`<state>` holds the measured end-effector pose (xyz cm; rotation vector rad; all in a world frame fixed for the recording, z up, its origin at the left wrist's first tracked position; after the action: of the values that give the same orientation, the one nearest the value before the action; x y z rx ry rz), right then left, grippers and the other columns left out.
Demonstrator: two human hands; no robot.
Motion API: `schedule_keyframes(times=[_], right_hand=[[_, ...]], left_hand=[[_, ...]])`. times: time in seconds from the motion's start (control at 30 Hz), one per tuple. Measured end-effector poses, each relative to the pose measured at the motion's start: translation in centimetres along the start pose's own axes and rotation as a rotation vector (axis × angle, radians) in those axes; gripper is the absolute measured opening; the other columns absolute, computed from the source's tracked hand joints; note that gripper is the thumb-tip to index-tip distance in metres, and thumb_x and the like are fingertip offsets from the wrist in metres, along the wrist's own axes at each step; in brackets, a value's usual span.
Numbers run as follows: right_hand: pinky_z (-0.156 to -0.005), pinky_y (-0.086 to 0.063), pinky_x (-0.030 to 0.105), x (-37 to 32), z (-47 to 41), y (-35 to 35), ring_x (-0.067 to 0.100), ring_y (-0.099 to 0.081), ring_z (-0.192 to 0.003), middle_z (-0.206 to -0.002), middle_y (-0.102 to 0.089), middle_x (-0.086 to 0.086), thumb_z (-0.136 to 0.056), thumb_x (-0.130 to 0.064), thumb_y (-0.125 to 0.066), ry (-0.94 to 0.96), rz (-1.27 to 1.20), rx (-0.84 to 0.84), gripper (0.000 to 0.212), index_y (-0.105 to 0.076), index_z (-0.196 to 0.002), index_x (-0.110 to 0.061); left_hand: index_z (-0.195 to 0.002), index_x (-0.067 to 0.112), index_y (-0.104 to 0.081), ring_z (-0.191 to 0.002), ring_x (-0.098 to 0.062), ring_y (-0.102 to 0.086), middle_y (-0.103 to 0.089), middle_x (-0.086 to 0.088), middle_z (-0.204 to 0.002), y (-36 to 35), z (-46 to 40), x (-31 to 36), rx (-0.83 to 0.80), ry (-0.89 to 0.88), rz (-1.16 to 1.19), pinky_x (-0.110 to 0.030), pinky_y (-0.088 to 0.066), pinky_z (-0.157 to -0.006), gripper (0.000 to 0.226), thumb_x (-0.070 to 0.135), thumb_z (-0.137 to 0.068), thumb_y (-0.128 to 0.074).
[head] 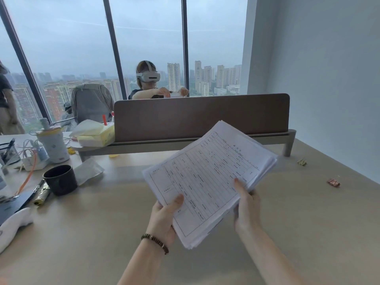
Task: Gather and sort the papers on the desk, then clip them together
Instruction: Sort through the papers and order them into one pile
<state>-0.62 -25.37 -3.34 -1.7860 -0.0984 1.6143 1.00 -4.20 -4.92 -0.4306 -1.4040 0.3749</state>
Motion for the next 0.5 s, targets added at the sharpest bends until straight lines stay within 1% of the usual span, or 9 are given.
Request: schedule_keyframes(times=[0.07,0.1,0.17,0.23,0.3,0.33,0.4,0.47,0.5], right_hand=[[-0.083,-0.058,0.035,-1.8,-1.0,0.7,0.026,-0.071,-0.108,-0.111,-0.076,0.006,-0.094,-0.009,-0.062,0.044,-0.016,-0.082,0.023,-0.069,-0.115,-0.016],[-0.085,-0.057,0.037,-2.9,-1.6,1.3,0.027,-0.070,-0.111,-0.113,-0.075,0.007,-0.095,-0.009,-0.059,0.077,-0.002,-0.123,0.025,-0.069,-0.118,-0.016],[-0.084,-0.055,0.038,-5.0,-2.9,2.3,0.027,-0.069,-0.110,-0.118,-0.072,0.009,-0.097,-0.017,-0.057,0.119,0.099,-0.215,0.027,-0.069,-0.121,-0.022],[-0.076,-0.055,0.034,-6.0,-3.9,3.0,0.021,-0.071,-0.100,-0.115,-0.073,0.007,-0.096,-0.024,-0.059,0.087,0.215,-0.314,0.027,-0.067,-0.122,-0.029],[-0.081,-0.056,0.039,-5.6,-4.6,3.3,0.022,-0.074,-0.098,-0.112,-0.076,0.004,-0.091,-0.018,-0.068,0.058,0.376,-0.373,0.040,-0.060,-0.128,-0.030],[-0.084,-0.057,0.042,-5.2,-4.8,3.2,0.023,-0.074,-0.099,-0.110,-0.077,0.004,-0.088,-0.012,-0.072,0.076,0.493,-0.374,0.044,-0.059,-0.128,-0.028],[-0.087,-0.057,0.042,-3.9,-5.1,3.1,0.023,-0.073,-0.100,-0.110,-0.077,0.003,-0.086,-0.003,-0.074,0.122,0.660,-0.322,0.037,-0.064,-0.117,-0.021],[-0.092,-0.056,0.045,-2.3,-5.2,3.7,0.022,-0.072,-0.101,-0.112,-0.076,0.003,-0.086,0.000,-0.072,0.111,0.645,-0.258,0.030,-0.067,-0.110,-0.019],[-0.093,-0.056,0.047,-1.7,-5.0,3.9,0.022,-0.072,-0.101,-0.111,-0.077,0.001,-0.087,0.000,-0.071,0.104,0.627,-0.249,0.029,-0.068,-0.109,-0.019]], left_hand=[[-0.113,0.006,-0.067,-0.103,-0.035,-0.071,-0.076,-0.012,-0.110,1.1,-0.3,1.3,0.025,-0.081,-0.147,-0.054,-0.056,-0.088,0.027,0.000,-0.087,-0.066],[-0.110,0.007,-0.069,-0.103,-0.034,-0.071,-0.076,-0.010,-0.108,1.8,-0.4,2.1,0.040,-0.135,-0.221,-0.053,-0.056,-0.088,0.023,0.000,-0.087,-0.067],[-0.105,0.007,-0.071,-0.100,-0.030,-0.072,-0.077,-0.008,-0.104,3.2,-0.6,3.6,0.062,-0.238,-0.352,-0.048,-0.059,-0.084,0.019,0.002,-0.088,-0.067],[-0.103,0.008,-0.072,-0.096,-0.021,-0.073,-0.078,-0.004,-0.102,4.0,-0.6,4.7,0.055,-0.321,-0.454,-0.038,-0.061,-0.080,0.016,0.004,-0.089,-0.067],[-0.099,0.015,-0.073,-0.090,-0.007,-0.073,-0.079,0.009,-0.094,4.5,-0.6,5.3,0.036,-0.380,-0.524,-0.025,-0.061,-0.075,0.016,0.004,-0.089,-0.066],[-0.096,0.020,-0.072,-0.087,-0.001,-0.072,-0.078,0.016,-0.090,4.6,-0.6,5.4,0.029,-0.395,-0.549,-0.020,-0.059,-0.071,0.018,0.004,-0.089,-0.066],[-0.092,0.025,-0.072,-0.086,0.003,-0.071,-0.076,0.024,-0.086,5.0,-0.7,5.3,0.019,-0.403,-0.590,-0.015,-0.056,-0.066,0.020,0.006,-0.088,-0.068],[-0.091,0.024,-0.073,-0.090,-0.003,-0.071,-0.077,0.020,-0.088,5.7,-0.9,4.8,0.018,-0.395,-0.596,-0.016,-0.056,-0.067,0.018,0.007,-0.087,-0.070],[-0.091,0.021,-0.075,-0.092,-0.008,-0.072,-0.078,0.014,-0.091,6.2,-0.9,4.5,0.011,-0.379,-0.575,-0.020,-0.058,-0.069,0.013,0.010,-0.085,-0.073]])
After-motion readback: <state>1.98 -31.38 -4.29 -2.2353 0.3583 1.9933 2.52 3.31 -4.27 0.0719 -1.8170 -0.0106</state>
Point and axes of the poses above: each hand's wrist, its own z-axis away from the middle knuckle, its own y-axis out of the back of the hand, x = y × z, the point moved 6 cm from there along -z, towards the middle knuckle
